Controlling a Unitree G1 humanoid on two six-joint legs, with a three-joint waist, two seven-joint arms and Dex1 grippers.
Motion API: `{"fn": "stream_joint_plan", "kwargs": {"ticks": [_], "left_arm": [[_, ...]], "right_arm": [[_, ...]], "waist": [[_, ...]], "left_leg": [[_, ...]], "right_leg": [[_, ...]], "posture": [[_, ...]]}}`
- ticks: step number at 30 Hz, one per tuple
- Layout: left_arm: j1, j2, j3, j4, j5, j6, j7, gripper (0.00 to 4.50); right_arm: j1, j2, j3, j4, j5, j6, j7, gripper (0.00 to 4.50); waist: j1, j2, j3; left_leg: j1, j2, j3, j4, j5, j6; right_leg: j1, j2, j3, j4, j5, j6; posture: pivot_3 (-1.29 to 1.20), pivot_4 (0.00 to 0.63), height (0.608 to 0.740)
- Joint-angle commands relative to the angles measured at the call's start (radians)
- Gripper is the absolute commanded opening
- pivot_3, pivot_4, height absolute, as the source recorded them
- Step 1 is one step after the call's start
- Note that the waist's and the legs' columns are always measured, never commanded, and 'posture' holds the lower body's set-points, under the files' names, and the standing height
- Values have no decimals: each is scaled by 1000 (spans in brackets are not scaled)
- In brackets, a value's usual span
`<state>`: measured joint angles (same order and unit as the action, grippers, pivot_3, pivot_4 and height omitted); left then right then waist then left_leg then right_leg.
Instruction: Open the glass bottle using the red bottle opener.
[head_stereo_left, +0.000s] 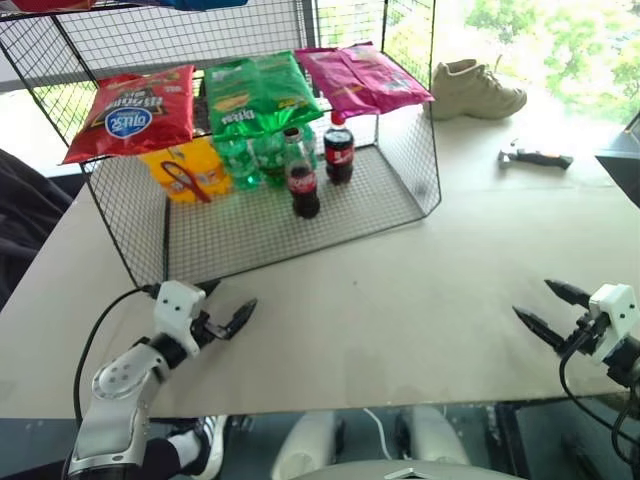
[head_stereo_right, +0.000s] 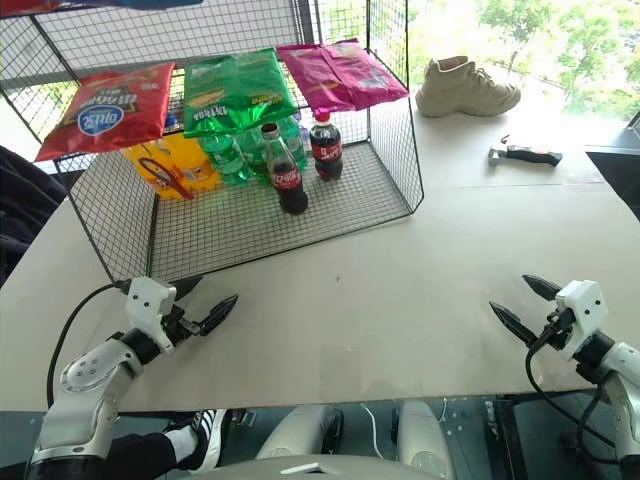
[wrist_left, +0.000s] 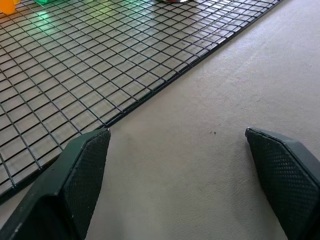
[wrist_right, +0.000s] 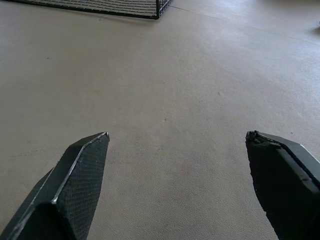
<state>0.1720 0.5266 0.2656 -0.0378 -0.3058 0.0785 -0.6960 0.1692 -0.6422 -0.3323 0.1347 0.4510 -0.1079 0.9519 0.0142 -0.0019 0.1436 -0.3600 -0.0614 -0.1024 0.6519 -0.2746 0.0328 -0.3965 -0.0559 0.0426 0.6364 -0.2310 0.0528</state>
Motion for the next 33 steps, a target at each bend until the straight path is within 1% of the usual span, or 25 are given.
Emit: {"fn": "stream_joint_plan", "kwargs": {"ticks": [1,5,23,33], "left_arm": [[7,9,-15,11,23,-9,-2,4500],[22,10,-8,-3,20,-20,0,4500],[52,-1,-5,-44,10,-19,24,4500],[48,-21,16,-77,-29,-57,24,4500]], "right_arm": [[-39,-3,-9,-8,-1,-15,1,4397],[-85,1,11,16,-13,-17,9,4397],[-105,17,21,30,-25,-25,27,4397],[-115,33,37,26,-31,-38,27,4397]], "waist": [[-1,0,0],[-2,0,0],[-1,0,0],[-2,0,1]], "left_leg": [[0,0,0,0,0,0],[0,0,1,0,0,0],[-1,0,-1,-2,0,0],[-2,0,-1,-3,-1,0]], "right_leg": [[0,0,0,0,0,0],[0,0,0,0,0,0],[-1,0,-1,-3,0,0],[-1,0,-1,-5,0,0]], "posture": [[0,150,740],[0,150,740],[0,150,740],[0,150,740]]}}
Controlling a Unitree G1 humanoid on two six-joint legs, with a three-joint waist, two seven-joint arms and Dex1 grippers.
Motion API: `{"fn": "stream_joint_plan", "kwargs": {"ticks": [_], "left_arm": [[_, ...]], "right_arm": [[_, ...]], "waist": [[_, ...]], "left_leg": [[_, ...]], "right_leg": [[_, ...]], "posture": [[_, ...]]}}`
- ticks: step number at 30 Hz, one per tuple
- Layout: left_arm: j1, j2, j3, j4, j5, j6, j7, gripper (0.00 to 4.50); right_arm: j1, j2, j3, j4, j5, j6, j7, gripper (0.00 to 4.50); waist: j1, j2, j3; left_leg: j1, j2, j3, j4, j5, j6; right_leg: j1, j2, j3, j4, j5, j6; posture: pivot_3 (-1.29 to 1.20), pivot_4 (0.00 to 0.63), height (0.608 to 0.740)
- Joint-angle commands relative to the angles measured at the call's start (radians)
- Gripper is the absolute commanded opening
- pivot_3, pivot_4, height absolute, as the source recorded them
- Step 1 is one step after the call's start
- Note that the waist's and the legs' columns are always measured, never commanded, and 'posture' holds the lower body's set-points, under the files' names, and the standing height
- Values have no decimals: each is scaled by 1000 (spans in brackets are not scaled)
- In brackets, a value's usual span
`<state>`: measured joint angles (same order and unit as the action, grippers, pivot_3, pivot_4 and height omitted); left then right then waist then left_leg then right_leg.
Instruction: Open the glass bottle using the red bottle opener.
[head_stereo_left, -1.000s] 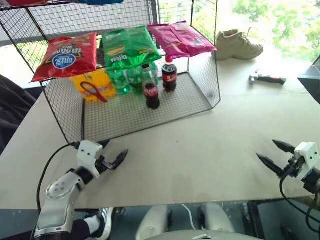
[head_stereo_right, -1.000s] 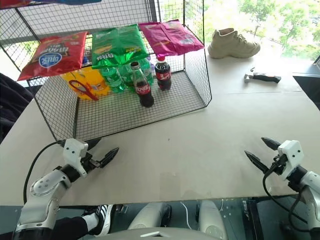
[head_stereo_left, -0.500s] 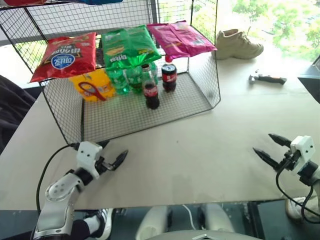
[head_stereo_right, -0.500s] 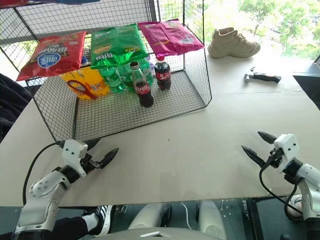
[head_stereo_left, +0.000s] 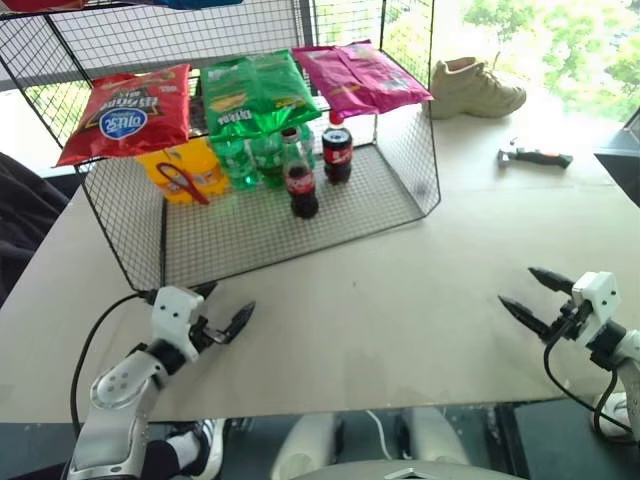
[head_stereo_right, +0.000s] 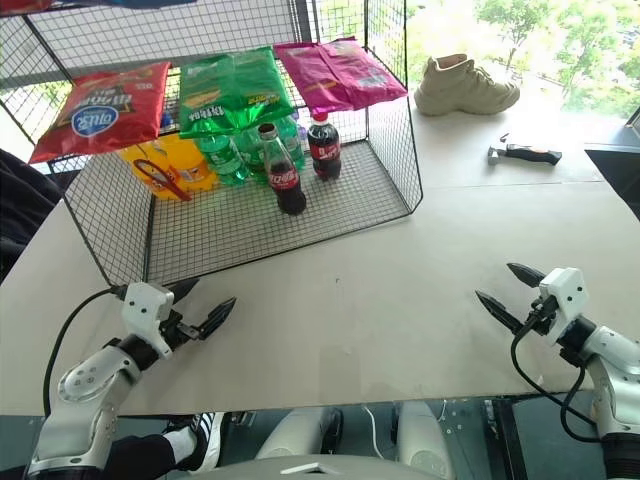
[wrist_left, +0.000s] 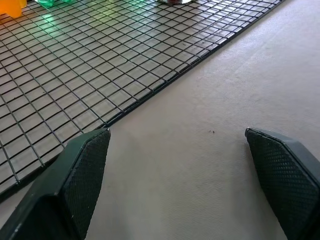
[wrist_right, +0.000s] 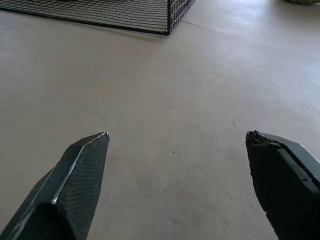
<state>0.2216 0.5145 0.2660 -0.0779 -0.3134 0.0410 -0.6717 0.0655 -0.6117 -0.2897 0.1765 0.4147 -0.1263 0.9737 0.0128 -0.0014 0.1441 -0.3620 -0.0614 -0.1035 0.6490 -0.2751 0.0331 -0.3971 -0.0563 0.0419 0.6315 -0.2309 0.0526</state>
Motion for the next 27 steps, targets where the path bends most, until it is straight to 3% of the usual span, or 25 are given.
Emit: {"fn": "stream_joint_plan", "kwargs": {"ticks": [1,7,16,27], "left_arm": [[-11,-18,24,-41,-37,-18,7,4500],[-161,-101,95,-41,-75,-10,173,4500],[-371,-123,122,49,-11,-16,373,4500],[-530,-99,120,170,36,-74,436,4500]], "right_arm": [[-11,7,-2,-28,9,-15,3,4397],[5,61,90,-274,67,92,-11,4397],[-56,123,264,-609,126,292,-114,4397],[-105,159,339,-714,127,372,-187,4397]], "waist": [[0,0,0],[1,-1,1],[1,-3,2],[1,-8,3]], "left_leg": [[0,0,0,0,0,0],[-1,0,-3,0,0,0],[-4,-1,-3,0,0,-2],[-9,-3,-4,0,2,-6]], "right_leg": [[0,0,0,0,0,0],[0,1,-2,1,0,1],[-4,1,-2,0,1,1],[-9,0,-7,1,1,1]], "posture": [[0,150,740],[0,150,740],[0,150,740],[0,150,740]]}}
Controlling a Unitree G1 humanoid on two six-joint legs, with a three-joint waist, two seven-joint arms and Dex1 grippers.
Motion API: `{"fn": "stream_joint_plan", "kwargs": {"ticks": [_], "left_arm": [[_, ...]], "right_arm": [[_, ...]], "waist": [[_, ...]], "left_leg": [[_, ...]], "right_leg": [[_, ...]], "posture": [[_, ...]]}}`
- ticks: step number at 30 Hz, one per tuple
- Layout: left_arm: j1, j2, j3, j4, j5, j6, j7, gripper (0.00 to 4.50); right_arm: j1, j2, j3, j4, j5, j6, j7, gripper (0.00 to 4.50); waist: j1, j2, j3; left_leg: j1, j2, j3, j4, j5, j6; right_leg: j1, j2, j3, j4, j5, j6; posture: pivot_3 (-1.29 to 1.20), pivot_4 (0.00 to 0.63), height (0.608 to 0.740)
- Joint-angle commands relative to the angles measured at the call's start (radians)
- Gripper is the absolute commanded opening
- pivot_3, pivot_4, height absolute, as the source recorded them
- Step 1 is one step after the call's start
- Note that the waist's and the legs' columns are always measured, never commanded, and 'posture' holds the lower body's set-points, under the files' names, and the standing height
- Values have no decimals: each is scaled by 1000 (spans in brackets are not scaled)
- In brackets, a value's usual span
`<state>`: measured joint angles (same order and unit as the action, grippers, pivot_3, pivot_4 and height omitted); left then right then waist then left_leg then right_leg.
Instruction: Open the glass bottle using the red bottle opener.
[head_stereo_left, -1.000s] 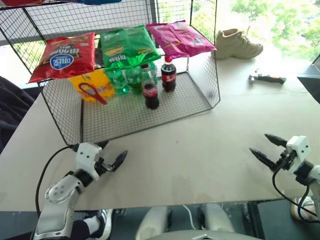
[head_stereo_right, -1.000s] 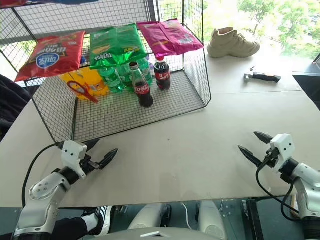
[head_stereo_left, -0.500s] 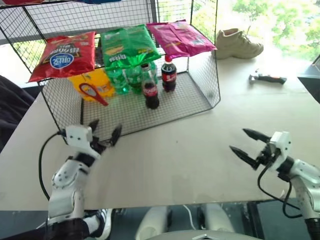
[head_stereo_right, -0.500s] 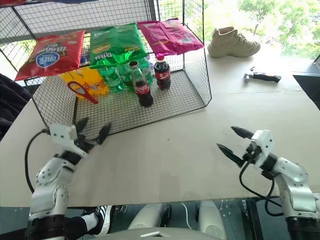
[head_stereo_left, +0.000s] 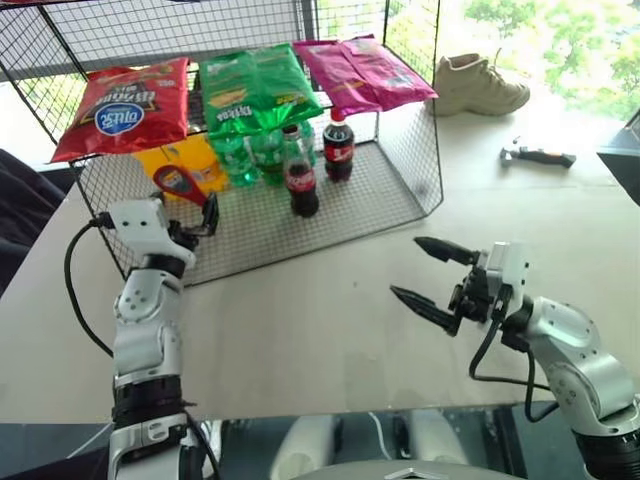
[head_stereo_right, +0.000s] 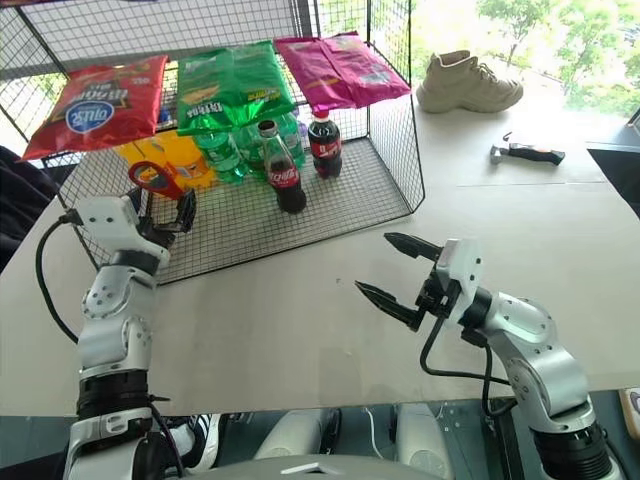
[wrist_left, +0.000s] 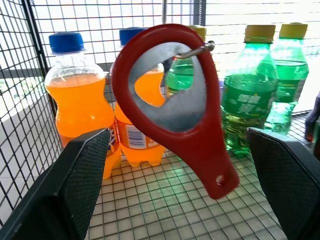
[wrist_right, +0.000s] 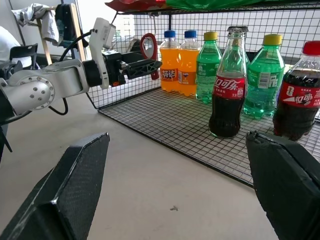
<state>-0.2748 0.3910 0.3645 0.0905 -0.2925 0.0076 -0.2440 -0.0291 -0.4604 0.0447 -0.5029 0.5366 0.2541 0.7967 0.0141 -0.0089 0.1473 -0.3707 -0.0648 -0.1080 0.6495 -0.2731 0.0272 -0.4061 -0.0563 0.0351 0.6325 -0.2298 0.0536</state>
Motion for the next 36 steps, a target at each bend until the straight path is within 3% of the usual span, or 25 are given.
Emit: {"fn": "stream_joint_plan", "kwargs": {"ticks": [1,5,8,12,36], "left_arm": [[-46,27,21,10,14,-46,9,4500],[-84,35,24,24,9,-67,7,4500],[-95,38,24,27,5,-74,2,3768],[-92,39,24,35,4,-82,-6,2181],[7,49,-18,-165,199,-128,88,2182]], "right_arm": [[-9,8,8,-31,-1,-13,-9,4397],[-10,14,14,-23,-14,-22,-8,4397],[-13,21,13,-12,-19,-30,-6,4500],[-21,26,14,7,-28,-43,-1,4500],[-44,46,12,81,-42,-91,19,4500]], "waist": [[0,0,0],[-1,-1,0],[-1,-1,0],[-2,-1,0],[-2,-1,-1]], "left_leg": [[-2,0,0,0,0,0],[-7,0,0,2,0,-1],[-7,0,0,2,0,-1],[-7,-1,0,3,0,-1],[-7,-1,0,3,1,-1]], "right_leg": [[-2,0,0,1,0,0],[-9,0,0,5,0,0],[-9,0,0,6,0,0],[-9,0,0,6,0,0],[-9,0,0,8,0,0]], "posture": [[0,150,740],[0,150,740],[0,150,740],[0,150,740],[0,150,740]]}}
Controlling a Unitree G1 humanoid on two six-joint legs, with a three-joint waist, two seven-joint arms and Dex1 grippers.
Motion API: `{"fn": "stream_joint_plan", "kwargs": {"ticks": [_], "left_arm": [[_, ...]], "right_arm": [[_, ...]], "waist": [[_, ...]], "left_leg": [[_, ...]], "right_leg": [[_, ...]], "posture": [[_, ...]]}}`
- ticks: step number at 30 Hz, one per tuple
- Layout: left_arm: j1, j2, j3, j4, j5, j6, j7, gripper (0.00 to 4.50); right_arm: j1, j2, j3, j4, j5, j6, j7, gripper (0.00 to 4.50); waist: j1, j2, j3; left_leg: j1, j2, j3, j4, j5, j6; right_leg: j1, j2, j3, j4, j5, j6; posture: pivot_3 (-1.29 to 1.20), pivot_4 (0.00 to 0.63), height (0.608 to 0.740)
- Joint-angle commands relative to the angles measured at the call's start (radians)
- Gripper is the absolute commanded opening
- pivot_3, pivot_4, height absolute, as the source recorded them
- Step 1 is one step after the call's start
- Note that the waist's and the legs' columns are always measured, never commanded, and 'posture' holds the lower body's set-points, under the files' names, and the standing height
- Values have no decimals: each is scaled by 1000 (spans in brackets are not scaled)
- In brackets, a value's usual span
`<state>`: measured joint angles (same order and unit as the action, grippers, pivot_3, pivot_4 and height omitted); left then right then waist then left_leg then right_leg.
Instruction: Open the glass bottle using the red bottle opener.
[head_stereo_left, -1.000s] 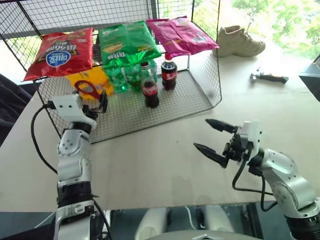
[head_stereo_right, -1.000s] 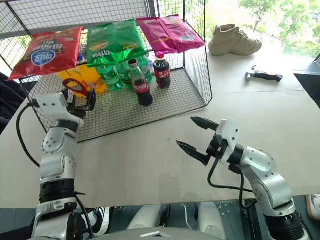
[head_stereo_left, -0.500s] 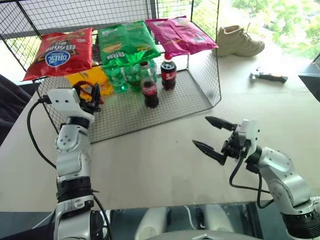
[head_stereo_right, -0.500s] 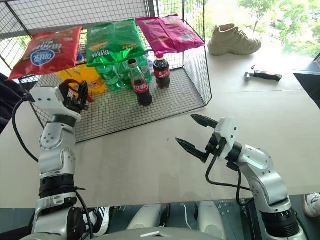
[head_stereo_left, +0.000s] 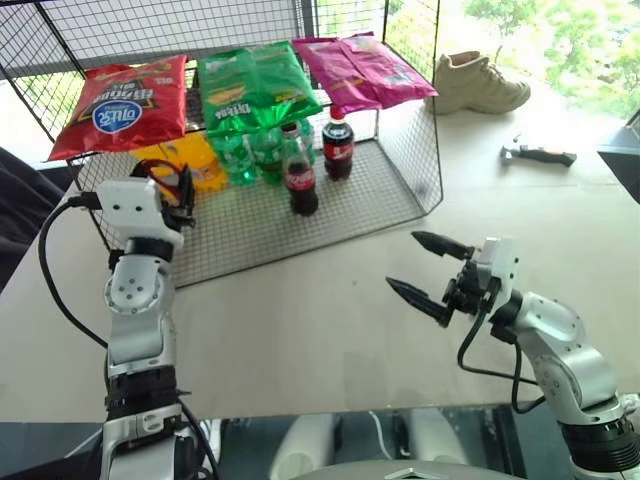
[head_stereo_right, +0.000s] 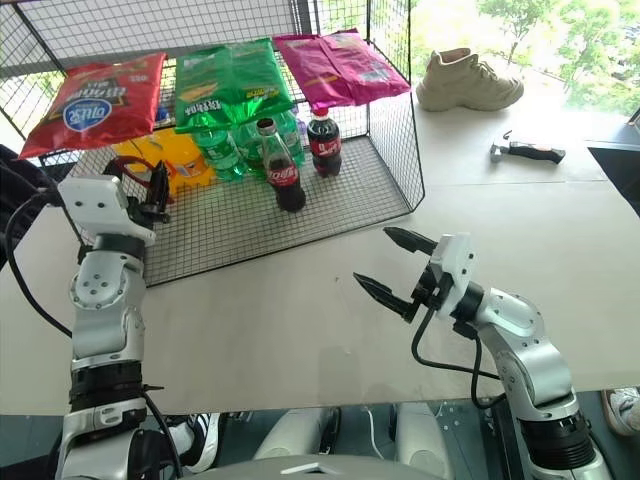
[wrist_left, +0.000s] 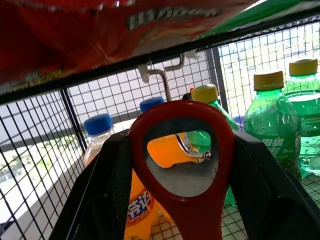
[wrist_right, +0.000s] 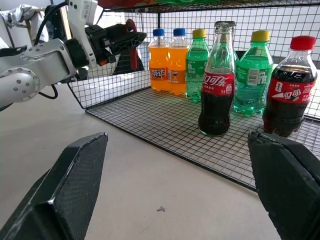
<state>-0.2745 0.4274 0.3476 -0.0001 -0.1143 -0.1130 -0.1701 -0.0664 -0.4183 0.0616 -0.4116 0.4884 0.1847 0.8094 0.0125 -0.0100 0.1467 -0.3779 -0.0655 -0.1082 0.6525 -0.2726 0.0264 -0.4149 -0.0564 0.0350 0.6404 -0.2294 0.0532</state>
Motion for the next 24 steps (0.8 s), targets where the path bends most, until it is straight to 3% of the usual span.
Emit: {"fn": "stream_joint_plan", "kwargs": {"ticks": [1,11,17,24], "left_arm": [[11,11,2,-83,21,-4,18,2182],[96,-4,-34,-206,-21,66,-42,2182],[69,-3,-36,-208,-59,95,-65,2182],[-18,-38,-163,-208,-210,202,-231,2182]], "right_arm": [[-8,5,-5,-10,7,-21,7,4500],[-21,8,-3,3,1,-20,8,4500],[-9,13,-2,0,-11,-25,-2,4500],[-40,5,-2,7,-69,-3,-52,4500]], "waist": [[0,0,0],[0,0,0],[0,0,0],[0,0,0]], "left_leg": [[0,0,0,0,0,0],[0,0,0,0,0,0],[0,0,0,0,0,0],[0,-1,0,1,0,-1]], "right_leg": [[0,0,0,0,0,0],[0,0,0,1,0,0],[0,0,0,1,0,0],[0,1,-1,1,0,0]], "posture": [[0,150,740],[0,150,740],[0,150,740],[0,150,740]]}}
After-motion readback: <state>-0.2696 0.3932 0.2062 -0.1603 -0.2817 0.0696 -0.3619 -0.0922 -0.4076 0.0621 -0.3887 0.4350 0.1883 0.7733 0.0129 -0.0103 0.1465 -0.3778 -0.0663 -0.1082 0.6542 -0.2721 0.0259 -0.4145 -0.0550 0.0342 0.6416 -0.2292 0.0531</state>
